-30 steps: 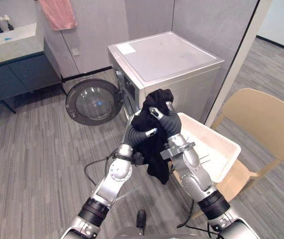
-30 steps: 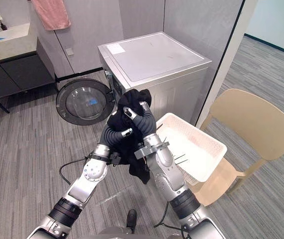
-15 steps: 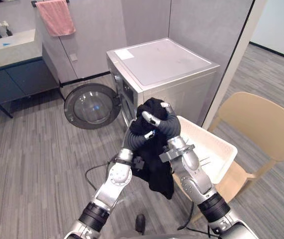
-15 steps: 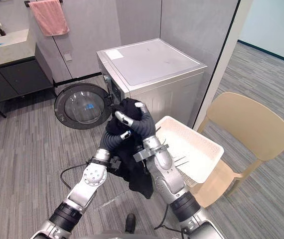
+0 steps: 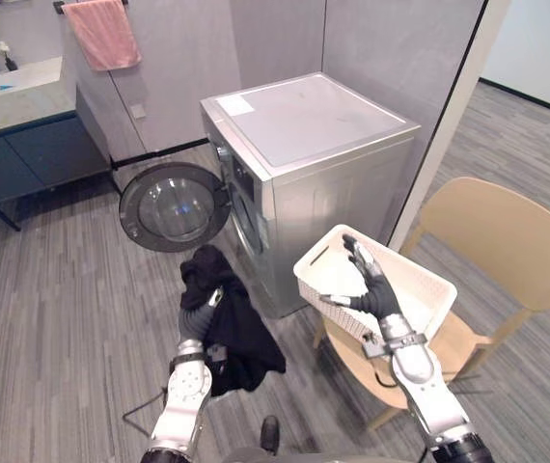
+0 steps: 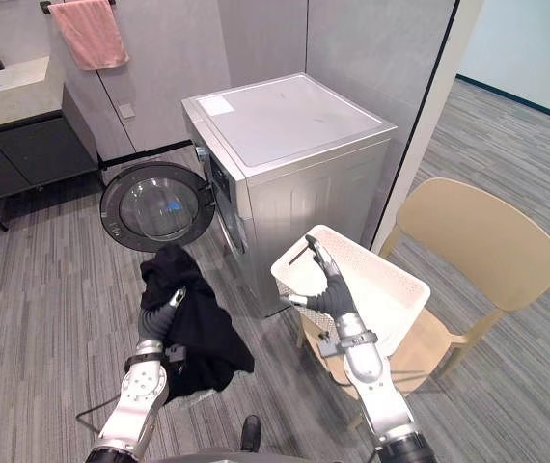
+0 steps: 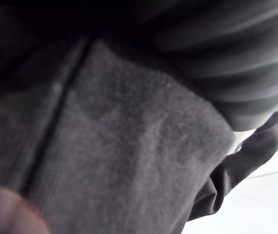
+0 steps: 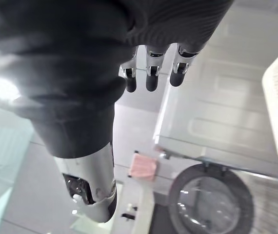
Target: Pick up the laundry basket with both hands and put the clothes into the washing machine.
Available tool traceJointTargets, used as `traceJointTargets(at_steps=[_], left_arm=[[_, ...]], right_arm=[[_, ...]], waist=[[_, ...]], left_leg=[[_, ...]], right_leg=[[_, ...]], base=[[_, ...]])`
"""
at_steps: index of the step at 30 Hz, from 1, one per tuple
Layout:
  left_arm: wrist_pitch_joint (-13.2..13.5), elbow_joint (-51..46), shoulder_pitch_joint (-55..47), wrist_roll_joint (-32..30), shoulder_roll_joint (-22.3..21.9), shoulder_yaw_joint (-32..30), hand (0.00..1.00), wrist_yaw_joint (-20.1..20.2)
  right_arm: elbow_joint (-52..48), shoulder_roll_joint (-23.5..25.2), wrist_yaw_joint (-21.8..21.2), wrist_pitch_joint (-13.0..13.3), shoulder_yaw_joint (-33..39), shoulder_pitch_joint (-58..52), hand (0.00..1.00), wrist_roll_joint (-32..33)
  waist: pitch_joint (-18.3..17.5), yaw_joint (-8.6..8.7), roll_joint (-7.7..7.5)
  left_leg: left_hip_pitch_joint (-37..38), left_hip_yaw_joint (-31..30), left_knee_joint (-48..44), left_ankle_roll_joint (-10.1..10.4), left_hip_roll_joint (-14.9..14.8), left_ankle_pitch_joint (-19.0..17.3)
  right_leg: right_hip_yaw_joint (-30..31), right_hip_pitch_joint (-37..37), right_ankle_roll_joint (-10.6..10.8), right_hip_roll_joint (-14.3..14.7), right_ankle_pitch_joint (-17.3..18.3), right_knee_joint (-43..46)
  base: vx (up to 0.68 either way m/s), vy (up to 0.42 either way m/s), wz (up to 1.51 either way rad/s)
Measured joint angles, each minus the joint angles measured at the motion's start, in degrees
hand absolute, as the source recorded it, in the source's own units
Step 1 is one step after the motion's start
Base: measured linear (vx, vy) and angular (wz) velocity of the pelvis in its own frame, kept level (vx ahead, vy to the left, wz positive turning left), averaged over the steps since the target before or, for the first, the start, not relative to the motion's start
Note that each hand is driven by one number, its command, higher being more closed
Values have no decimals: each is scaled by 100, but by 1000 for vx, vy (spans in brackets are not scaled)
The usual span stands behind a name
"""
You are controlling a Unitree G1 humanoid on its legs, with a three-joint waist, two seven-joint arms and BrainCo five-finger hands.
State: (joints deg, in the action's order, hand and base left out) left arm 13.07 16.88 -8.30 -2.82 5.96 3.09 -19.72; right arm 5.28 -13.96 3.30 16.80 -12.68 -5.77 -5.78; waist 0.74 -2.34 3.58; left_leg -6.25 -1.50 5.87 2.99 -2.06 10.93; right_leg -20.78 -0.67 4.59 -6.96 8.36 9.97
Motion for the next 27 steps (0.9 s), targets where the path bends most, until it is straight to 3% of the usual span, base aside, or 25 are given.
traceJointTargets(at_steps=[7,9,12,14,16,18,20,21,22,23,24,27], left_arm=[[-39,953,-145,3,-9,-114,100,265],[-75,1254,-179,3,-22,-146,100,355],[-162,1655,-202,-3,-143,-151,100,493],[-161,1753,-189,-3,-135,-165,100,543],[-157,1861,-176,-3,-140,-294,100,584],[-164,1978,-174,-4,-149,-334,100,593],[-162,1978,-197,-4,-186,-289,100,614],[-164,1983,-183,-2,-183,-249,100,641],[-166,1987,-164,-2,-179,-229,100,662],[-176,1994,-106,-7,-149,-71,100,698],[-201,2000,-38,-7,-92,51,100,710],[-199,1999,13,-5,-132,215,100,708]], right_arm=[[1913,194,-77,-361,207,-90,0,-417],[2280,311,-73,-400,272,-66,0,-432],[2971,453,-77,-500,268,-38,0,-433],[3044,555,-78,-550,258,1,0,-433],[3054,685,-78,-589,227,192,0,-433],[3210,854,-80,-597,90,500,0,-433],[3234,919,-83,-601,-47,563,0,-433],[3231,903,-85,-602,-116,606,0,-436],[3228,889,-81,-602,-153,630,0,-446],[3225,911,-72,-602,-169,642,0,-452],[3222,937,-79,-603,-273,633,0,-447],[3115,916,-97,-584,-408,655,0,-387]], waist=[[111,-24,-126],[179,-51,-251],[282,-156,-338],[350,-162,-396],[415,-174,-498],[474,-188,-553],[488,-200,-542],[541,-186,-551],[605,-166,-532],[747,-128,-449],[785,-20,-473],[806,29,-449]], left_leg=[[-367,-63,-3,91,85,-88],[-423,504,-41,-23,79,-385],[-626,2158,-550,-295,-164,-463],[-709,2229,-898,-427,-149,-400],[-831,2108,-1247,-472,0,-696],[-994,2023,-1989,-546,74,-1303],[-936,1858,-2382,-590,125,-1734],[-775,1677,-2528,-634,206,-2005],[-643,1561,-2540,-663,195,-2094],[-426,1356,-2536,-692,195,-2205],[-143,1030,-2449,-764,218,-2300],[314,657,-2201,-701,250,-2357]], right_leg=[[-530,60,57,-67,133,41],[-720,78,96,-206,137,7],[-1233,-131,271,-482,240,98],[-1417,-317,380,-562,315,73],[-1495,-480,416,-680,308,-72],[-1565,-695,529,-849,253,9],[-1502,-604,527,-1162,245,1000],[-1221,-163,84,-1562,-15,2447],[-903,107,-441,-1674,-366,3167],[-155,567,-446,-1529,-168,4034],[337,964,-257,-1116,291,4444],[554,1583,-261,-567,677,3982]], base=[[29,-38,38],[120,-2,56],[230,37,76],[214,38,67],[230,39,43],[250,96,31],[273,147,41],[283,184,53],[300,177,64],[439,158,95],[468,121,105],[363,43,93]])
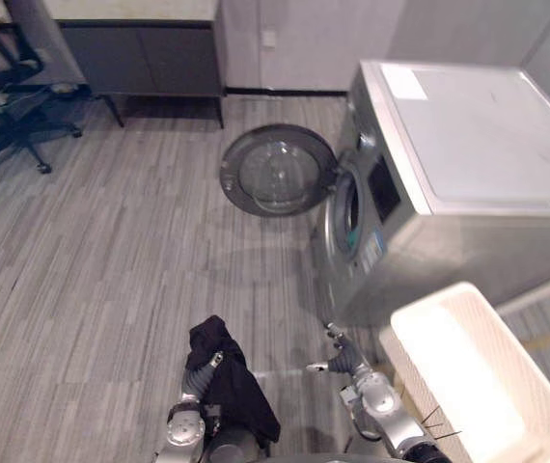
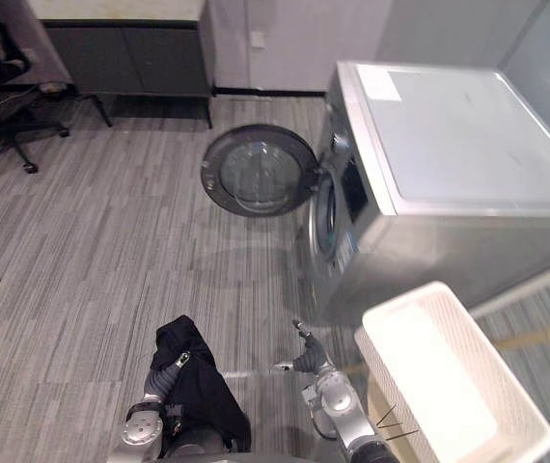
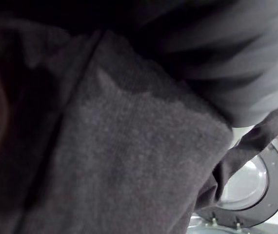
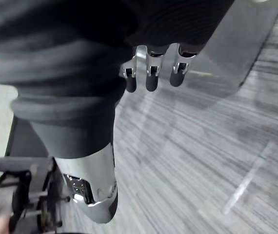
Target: Pick up the laundry basket with both hands and put the clothes into the washing machine.
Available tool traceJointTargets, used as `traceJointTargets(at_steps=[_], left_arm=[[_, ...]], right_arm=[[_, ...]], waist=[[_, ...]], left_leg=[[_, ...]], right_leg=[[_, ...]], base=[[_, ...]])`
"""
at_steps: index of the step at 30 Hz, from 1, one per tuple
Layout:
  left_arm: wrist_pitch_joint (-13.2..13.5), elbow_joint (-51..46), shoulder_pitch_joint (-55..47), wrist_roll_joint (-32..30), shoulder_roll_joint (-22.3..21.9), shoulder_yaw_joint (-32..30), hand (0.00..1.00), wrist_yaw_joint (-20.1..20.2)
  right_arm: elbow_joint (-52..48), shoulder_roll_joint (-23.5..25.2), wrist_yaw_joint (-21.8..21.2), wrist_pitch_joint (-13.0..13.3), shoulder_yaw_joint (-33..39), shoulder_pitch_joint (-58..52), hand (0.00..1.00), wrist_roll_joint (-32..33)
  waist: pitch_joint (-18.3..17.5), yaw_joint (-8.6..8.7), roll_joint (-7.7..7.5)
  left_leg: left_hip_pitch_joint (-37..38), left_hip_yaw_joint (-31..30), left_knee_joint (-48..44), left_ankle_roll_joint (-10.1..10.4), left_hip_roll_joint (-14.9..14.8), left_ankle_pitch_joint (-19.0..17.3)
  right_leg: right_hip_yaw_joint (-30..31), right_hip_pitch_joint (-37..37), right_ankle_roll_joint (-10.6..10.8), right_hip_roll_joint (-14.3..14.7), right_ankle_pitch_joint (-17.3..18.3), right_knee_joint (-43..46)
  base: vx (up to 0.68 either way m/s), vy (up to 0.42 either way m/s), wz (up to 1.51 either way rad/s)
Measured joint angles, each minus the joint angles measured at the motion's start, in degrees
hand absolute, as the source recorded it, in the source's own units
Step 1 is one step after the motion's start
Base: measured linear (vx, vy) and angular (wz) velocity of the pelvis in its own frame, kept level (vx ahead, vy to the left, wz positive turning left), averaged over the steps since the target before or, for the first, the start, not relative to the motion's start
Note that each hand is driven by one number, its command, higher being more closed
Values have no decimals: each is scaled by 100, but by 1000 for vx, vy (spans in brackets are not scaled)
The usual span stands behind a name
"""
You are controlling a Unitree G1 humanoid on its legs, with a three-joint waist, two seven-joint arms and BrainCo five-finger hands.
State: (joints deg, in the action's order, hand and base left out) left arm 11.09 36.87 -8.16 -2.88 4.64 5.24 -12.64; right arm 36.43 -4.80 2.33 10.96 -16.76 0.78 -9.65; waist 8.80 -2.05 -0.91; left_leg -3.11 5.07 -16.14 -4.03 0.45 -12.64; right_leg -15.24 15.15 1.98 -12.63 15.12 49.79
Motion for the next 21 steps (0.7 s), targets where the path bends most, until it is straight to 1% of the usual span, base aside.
traceJointTargets(at_steps=[1,2,3,4,5,6,7,8,9,10,11,12,13,14,15,16,17,18,19,20,21], left_arm=[[0,1,74,0,-7,143,100,1],[0,7,152,0,-6,209,100,5],[4,68,273,0,-25,321,100,7],[3,104,333,-2,-40,332,100,9],[10,116,376,-4,-49,378,100,10],[50,111,333,-4,-5,380,100,12],[49,217,331,-7,-79,364,100,15],[57,219,262,-11,-182,305,100,0],[60,269,252,-15,-204,312,100,6],[56,377,264,-17,-223,307,100,16],[41,451,257,-18,-226,294,100,19],[40,464,219,-20,-233,290,100,31],[46,463,142,-27,-238,282,100,38],[45,465,128,-49,-238,269,100,47],[47,464,164,-60,-241,244,100,75],[49,466,222,-61,-255,189,100,128],[50,467,269,-66,-274,158,100,133],[59,467,318,-74,-286,131,100,134],[60,468,339,-89,-284,130,100,134],[61,473,378,-158,-285,130,100,135],[64,473,418,-187,-279,131,100,135]], right_arm=[[-103,-8,0,2,3,5,0,17],[-170,-28,1,6,4,12,0,31],[-184,-64,0,7,14,36,0,66],[-183,-93,0,5,28,52,0,66],[-173,-126,4,-8,20,4,0,61],[-171,-107,-3,-7,-12,-90,0,66],[-117,-147,-13,-7,-16,-102,0,61],[-25,-238,-20,-14,24,0,0,53],[-15,-240,-15,-9,60,44,0,47],[5,-244,3,-9,81,46,0,41],[67,-244,9,-12,102,21,0,27],[80,-244,13,-13,107,1,0,7],[97,-227,33,-15,116,-26,0,5],[103,-207,65,-17,131,-16,0,4],[102,-167,128,-14,203,16,0,3],[106,-118,141,-15,343,14,0,2],[108,-114,145,-16,395,4,0,-2],[117,-118,146,-19,448,1,0,-4],[117,-113,150,-19,476,7,0,-8],[128,-89,178,-19,538,51,0,-12],[186,-43,241,-17,557,145,0,-11]], waist=[[4,10,2],[20,65,27],[79,140,68],[146,155,49],[215,131,51],[212,149,-117],[246,121,29],[184,135,254],[193,144,386],[217,138,424],[227,145,438],[265,124,442],[366,81,397],[389,44,355],[409,-8,309],[428,-12,296],[430,-25,293],[432,-41,290],[450,-45,272],[511,-63,227],[545,-83,170]], left_leg=[[129,-199,120,39,43,-24],[209,-420,185,66,87,-37],[298,-718,216,158,121,-83],[414,-832,226,241,128,-131],[586,-1005,218,463,184,-276],[769,-1154,153,597,337,-459],[835,-1243,64,630,291,-596],[718,-1270,-221,720,31,-625],[429,-1130,-785,808,-180,-601],[180,-887,-1352,1013,-343,-457],[-50,-561,-2032,1075,-534,-203],[-222,-350,-2531,936,-693,81],[-427,-126,-3333,889,-871,97],[-623,-59,-3629,788,-843,21],[-935,111,-3655,767,-803,-122],[-1190,258,-3376,695,-778,-252],[-1306,283,-3111,626,-746,-294],[-1467,214,-2490,614,-662,-301],[-1509,49,-2139,631,-562,-291],[-1563,-537,-1440,713,-297,-234],[-1619,-1295,-800,897,-69,-78]], right_leg=[[116,387,0,209,5,-537],[269,676,39,391,-53,-1123],[514,851,174,579,-222,-1816],[656,864,188,683,-421,-2220],[863,857,38,763,-1103,-2946],[879,802,-106,621,-2188,-3091],[751,844,-232,602,-1871,-2789],[622,792,-280,744,-1662,-2798],[461,610,-342,892,-1542,-3036],[385,398,-385,1019,-1471,-3238],[297,108,-435,1164,-1443,-3470],[283,-152,-470,1277,-1431,-3667],[323,-654,-619,1414,-1373,-3992],[408,-845,-672,1439,-1324,-4101],[497,-1041,-679,1448,-1312,-4261],[561,-1225,-622,1447,-1354,-4415],[590,-1305,-607,1438,-1364,-4475],[671,-1451,-592,1424,-1355,-4589],[737,-1518,-555,1394,-1332,-4623],[899,-1620,-510,1320,-1297,-4625],[1155,-1666,-409,1243,-1206,-4615]], base=[[435,-20,95],[465,-83,135],[476,-110,129],[480,-148,139],[581,-260,139],[581,-290,126],[571,-294,91],[472,-215,50],[543,-247,44],[458,-216,37],[356,-180,21],[346,-152,-4],[398,-151,-24],[438,-134,-46],[419,-84,-43],[346,-49,-36],[346,-6,-30],[263,25,-30],[309,87,-49],[278,150,-69],[313,229,-81]])
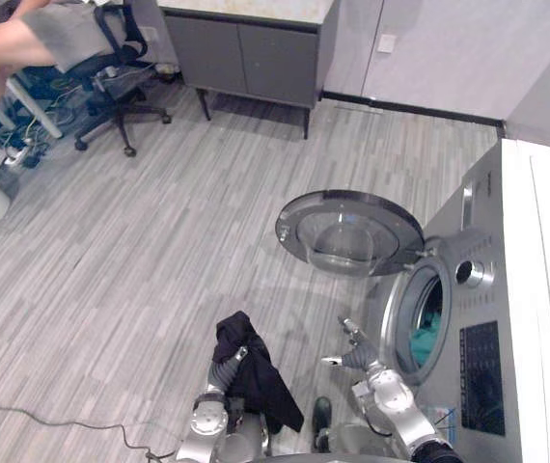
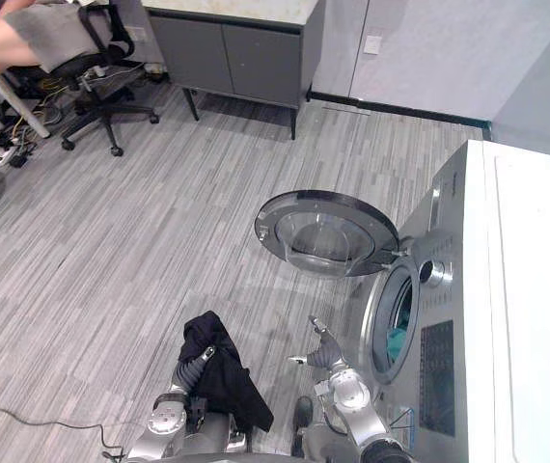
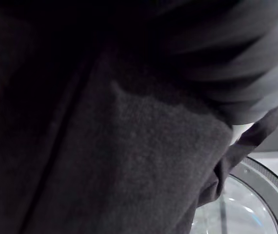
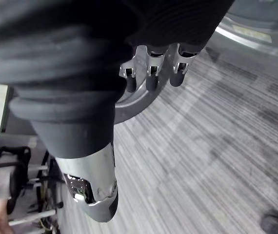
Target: Pick up the laundry basket with both hands and put the clothes into the washing machine.
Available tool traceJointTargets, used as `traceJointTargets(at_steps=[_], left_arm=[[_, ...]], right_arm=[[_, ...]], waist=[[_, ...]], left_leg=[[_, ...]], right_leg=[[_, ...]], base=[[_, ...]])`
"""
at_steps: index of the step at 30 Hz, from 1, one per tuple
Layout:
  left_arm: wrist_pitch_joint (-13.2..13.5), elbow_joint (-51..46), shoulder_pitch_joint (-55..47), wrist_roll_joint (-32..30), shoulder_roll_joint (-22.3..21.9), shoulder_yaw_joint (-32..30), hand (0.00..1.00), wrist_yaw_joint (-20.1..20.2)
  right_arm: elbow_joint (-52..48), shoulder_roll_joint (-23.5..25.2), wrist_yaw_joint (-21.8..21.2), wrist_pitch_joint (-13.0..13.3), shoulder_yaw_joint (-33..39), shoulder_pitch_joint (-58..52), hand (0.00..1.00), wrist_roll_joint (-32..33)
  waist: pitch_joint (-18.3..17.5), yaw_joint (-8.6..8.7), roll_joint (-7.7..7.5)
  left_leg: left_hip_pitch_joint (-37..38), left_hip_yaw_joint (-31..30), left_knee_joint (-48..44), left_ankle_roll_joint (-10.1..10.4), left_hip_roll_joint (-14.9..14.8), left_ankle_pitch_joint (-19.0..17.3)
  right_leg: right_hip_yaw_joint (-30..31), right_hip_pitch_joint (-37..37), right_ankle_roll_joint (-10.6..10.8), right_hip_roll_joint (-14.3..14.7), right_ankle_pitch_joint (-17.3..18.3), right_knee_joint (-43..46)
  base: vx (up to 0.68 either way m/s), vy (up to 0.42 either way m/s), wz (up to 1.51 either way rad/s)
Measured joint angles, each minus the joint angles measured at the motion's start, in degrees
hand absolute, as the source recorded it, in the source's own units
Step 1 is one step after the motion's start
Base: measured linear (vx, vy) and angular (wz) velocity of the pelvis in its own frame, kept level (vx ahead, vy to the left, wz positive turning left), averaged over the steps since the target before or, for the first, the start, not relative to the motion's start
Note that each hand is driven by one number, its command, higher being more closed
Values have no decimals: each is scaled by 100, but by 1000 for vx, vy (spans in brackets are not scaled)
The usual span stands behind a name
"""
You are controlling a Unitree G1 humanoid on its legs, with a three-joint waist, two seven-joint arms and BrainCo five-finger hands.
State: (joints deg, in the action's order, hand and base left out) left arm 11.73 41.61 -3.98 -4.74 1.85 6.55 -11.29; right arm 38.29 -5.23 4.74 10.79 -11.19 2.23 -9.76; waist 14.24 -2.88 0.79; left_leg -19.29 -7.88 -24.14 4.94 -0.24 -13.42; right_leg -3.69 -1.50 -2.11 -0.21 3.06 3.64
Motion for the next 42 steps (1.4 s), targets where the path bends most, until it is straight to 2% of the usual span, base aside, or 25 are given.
traceJointTargets(at_steps=[2,3,4,5,6,7,8,10,12,13,14,15,16,19,21,23,24,26,28,29,30,31,33,37,42], left_arm=[[3,61,21,0,-34,18,100,-2],[1,152,-3,3,-109,26,100,-7],[-5,218,10,4,-114,44,100,-7],[-10,268,25,4,-59,80,100,-5],[-11,269,23,4,26,79,100,-7],[-13,271,62,4,172,73,100,-15],[-21,271,96,4,243,62,100,-34],[-25,260,58,6,346,34,100,-55],[-36,223,-18,6,351,1,100,-125],[-38,190,-20,7,363,-8,100,-135],[-39,92,-4,10,370,-68,100,-133],[-38,40,63,10,389,-93,100,-125],[-38,29,110,10,392,-117,100,-115],[-43,89,228,3,398,-219,100,-80],[-43,93,196,5,396,-225,100,3],[-60,100,156,12,367,-228,100,-3],[-81,134,91,14,294,-234,100,-5],[-134,147,67,23,179,-199,100,-10],[-141,163,174,64,98,-102,100,-47],[-141,175,174,67,102,-51,100,-59],[-152,263,277,72,147,54,100,-89],[-154,281,312,71,174,86,100,-101],[-158,303,369,71,187,189,100,-124],[-165,304,287,71,296,179,100,-128],[-185,282,582,148,286,122,100,-138]], right_arm=[[163,27,55,4,-6,78,0,-4],[196,-15,56,3,-12,38,0,-10],[205,-36,56,0,-12,14,0,-13],[203,58,61,-4,-6,-46,0,-35],[201,111,62,-1,-20,-100,0,-45],[201,182,53,-1,-58,-155,0,-64],[201,183,55,-2,-102,-152,0,-64],[205,188,62,-8,-195,-77,0,-113],[296,239,60,-4,-299,78,0,-211],[351,272,59,-6,-324,134,0,-220],[420,321,58,-2,-351,217,0,-268],[489,346,61,-1,-345,306,0,-280],[549,353,60,-2,-343,356,0,-319],[598,305,121,-11,-219,158,0,-440],[596,224,184,-15,-165,-139,0,-436],[598,129,303,-18,-155,-204,0,-425],[622,81,341,-47,-45,-213,0,-417],[724,78,484,-104,247,-194,0,-362],[942,65,625,-147,632,-194,0,-250],[990,39,649,-159,678,-204,0,-242],[1062,44,675,-239,744,-190,0,-189],[1063,39,674,-239,756,-213,0,-179],[1080,43,641,-241,837,-317,0,-111],[1092,44,634,-275,834,-134,0,19],[1100,-83,654,-344,832,362,0,127]], waist=[[-1,-48,105],[-14,-143,321],[11,-107,369],[-1,-125,217],[-22,-110,129],[-108,-100,-147],[-129,-104,-216],[-122,-117,-259],[-106,-118,-221],[-108,-121,-223],[-112,-124,-227],[-113,-124,-229],[-110,-119,-226],[-104,-73,-214],[-89,-92,-188],[-44,-93,-99],[-11,-110,-28],[13,-68,28],[7,-23,61],[1,16,109],[-13,67,-9],[-13,78,-19],[-3,111,-20],[50,198,29],[533,314,151]], left_leg=[[71,-996,610,283,-2,176],[250,-1255,714,401,-303,271],[271,-1107,586,437,-384,719],[302,-730,310,239,-292,932],[327,-521,308,118,-232,832],[389,-103,328,-42,-134,734],[437,212,334,-138,-126,674],[693,1080,471,-356,-198,637],[1058,1962,650,-523,-307,564],[1137,2190,690,-547,-352,543],[1220,2647,790,-567,-436,510],[1230,2955,794,-568,-518,482],[1230,3104,787,-556,-569,470],[1461,3315,676,-531,-753,456],[1383,3301,-267,-312,-1198,275],[1010,2882,-1533,-357,-1565,305],[834,2351,-1804,-307,-1524,125],[825,1640,-1351,-136,-1211,-53],[865,858,-162,-32,-861,90],[929,742,146,81,-846,249],[1036,901,218,72,-762,201],[1081,981,235,70,-736,199],[1246,1325,198,69,-580,199],[1408,1930,78,-105,-578,79],[738,2247,-1165,-282,-901,-676]], right_leg=[[439,-10,188,58,175,134],[825,7,329,235,422,444],[951,28,406,262,574,650],[1251,179,566,140,891,1080],[1372,294,605,14,984,1246],[1566,542,675,-161,1047,1544],[1602,695,675,-255,1022,1674],[906,992,636,-637,999,2070],[-998,1075,378,-1206,1071,2367],[-1604,1063,240,-1331,1066,2398],[-2938,949,102,-1543,1146,2399],[-3657,901,113,-1589,1140,2259],[-3851,857,150,-1578,1111,2121],[-3442,707,214,-1177,832,1636],[-3050,522,196,-835,794,1316],[-2695,394,119,-561,777,1235],[-2442,378,61,-491,774,1279],[-2134,434,65,-487,771,1346],[-1707,599,140,-486,778,1527],[-1603,641,208,-443,808,1599],[-1325,779,321,-518,872,1746],[-1269,803,346,-574,869,1778],[-941,896,466,-777,911,1973],[-255,1208,519,-771,910,2256],[281,2075,632,-563,1024,3147]], base=[[302,319,-132],[254,337,-155],[206,385,-154],[134,316,-102],[153,361,-133],[151,342,-126],[154,387,-196],[84,276,-186],[62,174,-185],[69,121,-212],[61,87,-190],[67,75,-181],[66,61,-143],[79,-64,-99],[83,-209,-88],[63,-115,-113],[73,-11,-131],[62,84,-100],[70,148,-99],[63,153,-93],[58,103,-56],[69,133,-61],[45,143,-56],[-27,99,-86],[-145,41,-57]])
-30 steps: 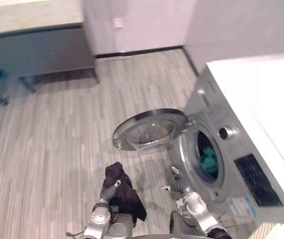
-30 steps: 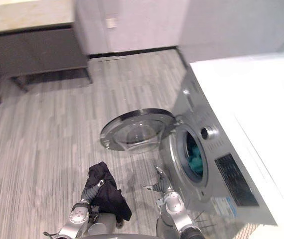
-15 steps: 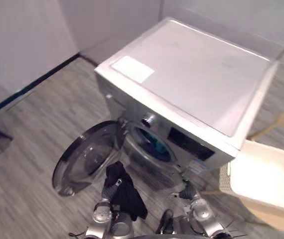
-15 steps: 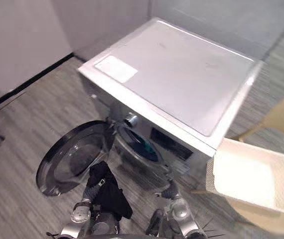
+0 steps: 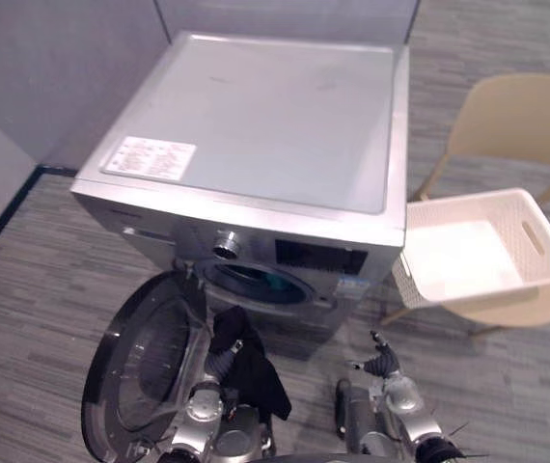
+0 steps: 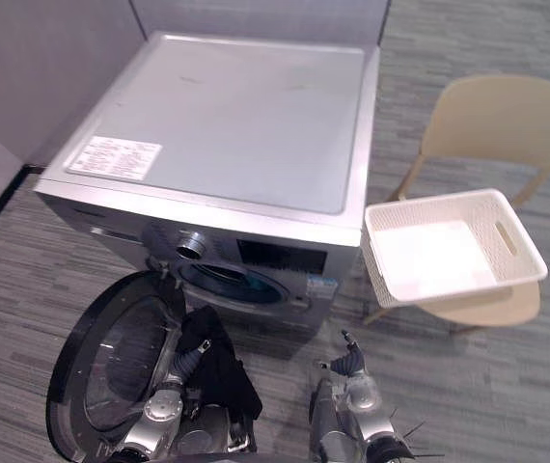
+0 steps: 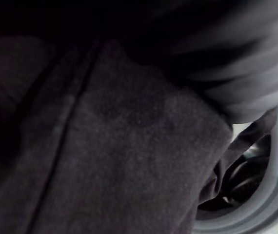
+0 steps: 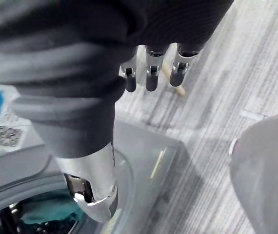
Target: Pick up the laundry basket with both hands and put the clothes into the washing machine.
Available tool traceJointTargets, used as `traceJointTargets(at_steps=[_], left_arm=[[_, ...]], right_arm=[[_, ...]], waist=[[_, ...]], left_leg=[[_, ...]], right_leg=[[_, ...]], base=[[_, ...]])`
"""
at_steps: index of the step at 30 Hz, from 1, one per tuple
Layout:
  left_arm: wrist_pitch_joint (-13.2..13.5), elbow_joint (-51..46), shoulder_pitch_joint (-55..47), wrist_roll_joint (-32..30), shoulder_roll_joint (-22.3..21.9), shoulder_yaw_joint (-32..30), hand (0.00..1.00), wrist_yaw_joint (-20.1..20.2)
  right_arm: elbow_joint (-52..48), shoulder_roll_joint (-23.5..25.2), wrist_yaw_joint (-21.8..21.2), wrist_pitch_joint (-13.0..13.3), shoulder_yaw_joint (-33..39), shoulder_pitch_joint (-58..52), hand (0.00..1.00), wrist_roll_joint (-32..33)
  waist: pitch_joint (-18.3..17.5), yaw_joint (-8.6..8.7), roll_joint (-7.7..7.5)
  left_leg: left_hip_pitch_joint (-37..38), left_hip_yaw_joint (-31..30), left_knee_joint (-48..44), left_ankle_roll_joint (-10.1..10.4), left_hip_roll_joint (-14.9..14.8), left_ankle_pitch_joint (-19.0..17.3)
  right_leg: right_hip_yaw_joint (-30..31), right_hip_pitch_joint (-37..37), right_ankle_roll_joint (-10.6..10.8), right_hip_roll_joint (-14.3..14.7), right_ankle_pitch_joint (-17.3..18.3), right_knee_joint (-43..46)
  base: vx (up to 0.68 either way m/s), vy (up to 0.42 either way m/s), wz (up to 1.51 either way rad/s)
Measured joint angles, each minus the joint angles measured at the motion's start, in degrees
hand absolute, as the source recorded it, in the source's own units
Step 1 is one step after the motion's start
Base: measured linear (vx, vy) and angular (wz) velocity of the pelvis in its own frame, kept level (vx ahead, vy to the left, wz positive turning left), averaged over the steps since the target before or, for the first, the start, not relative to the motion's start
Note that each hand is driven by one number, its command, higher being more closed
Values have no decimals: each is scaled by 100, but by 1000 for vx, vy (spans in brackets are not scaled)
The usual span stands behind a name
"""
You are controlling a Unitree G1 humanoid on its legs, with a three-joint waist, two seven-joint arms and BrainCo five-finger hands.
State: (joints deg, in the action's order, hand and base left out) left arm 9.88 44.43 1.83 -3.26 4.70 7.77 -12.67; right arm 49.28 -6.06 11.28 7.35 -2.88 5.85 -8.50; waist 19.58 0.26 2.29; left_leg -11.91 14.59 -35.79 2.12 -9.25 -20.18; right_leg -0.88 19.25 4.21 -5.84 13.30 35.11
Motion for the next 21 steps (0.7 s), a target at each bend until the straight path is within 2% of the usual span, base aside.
traceJointTargets(at_steps=[4,7,8,10,12,16,18,21], left_arm=[[-3,-192,459,45,19,5,100,-126],[-5,-313,818,119,30,-13,100,-347],[0,-414,903,157,19,-54,100,-404],[5,-581,1153,261,7,-159,100,-552],[10,-807,1590,382,9,-459,100,-739],[8,-1321,2321,535,39,-1000,100,-959],[1,-1656,2970,552,233,-1259,100,-1091],[-5,-1836,3855,585,601,-1348,100,-1189]], right_arm=[[-62,-26,114,9,99,187,0,278],[-154,19,267,12,224,404,0,488],[-252,37,312,13,237,486,0,544],[-558,91,395,21,252,593,0,628],[-1070,229,508,87,260,785,0,722],[-1906,410,593,144,273,1024,0,885],[-2521,505,643,201,310,1000,0,1020],[-3060,561,653,318,308,933,0,1027]], waist=[[430,94,-22],[568,186,-44],[606,188,-61],[638,167,-88],[755,168,-133],[1018,168,-206],[1059,195,-219],[1133,218,-245]], left_leg=[[-841,-86,-1148,-111,-85,-425],[-1466,-199,-1759,-170,-85,-633],[-1629,-218,-1936,-172,-101,-689],[-2101,-261,-2435,-235,-200,-809],[-2806,-328,-3136,-273,-343,-994],[-3747,-360,-3936,-291,-582,-1171],[-4488,-468,-4385,-300,-689,-1216],[-5078,-605,-4728,-300,-737,-1216]], right_leg=[[67,784,68,-84,283,985],[50,1334,117,-183,418,1515],[29,1482,49,-231,466,1680],[22,1929,58,-238,552,2117],[31,2633,8,-229,663,2749],[39,3608,-58,-223,765,3466],[20,4327,-70,-231,786,3855],[-26,4870,-122,-234,814,4185]], base=[[-189,21,4],[-161,39,18],[-121,44,12],[-122,32,4],[-143,27,-8],[-153,-21,-15],[-112,-43,-14],[-82,-56,1]])
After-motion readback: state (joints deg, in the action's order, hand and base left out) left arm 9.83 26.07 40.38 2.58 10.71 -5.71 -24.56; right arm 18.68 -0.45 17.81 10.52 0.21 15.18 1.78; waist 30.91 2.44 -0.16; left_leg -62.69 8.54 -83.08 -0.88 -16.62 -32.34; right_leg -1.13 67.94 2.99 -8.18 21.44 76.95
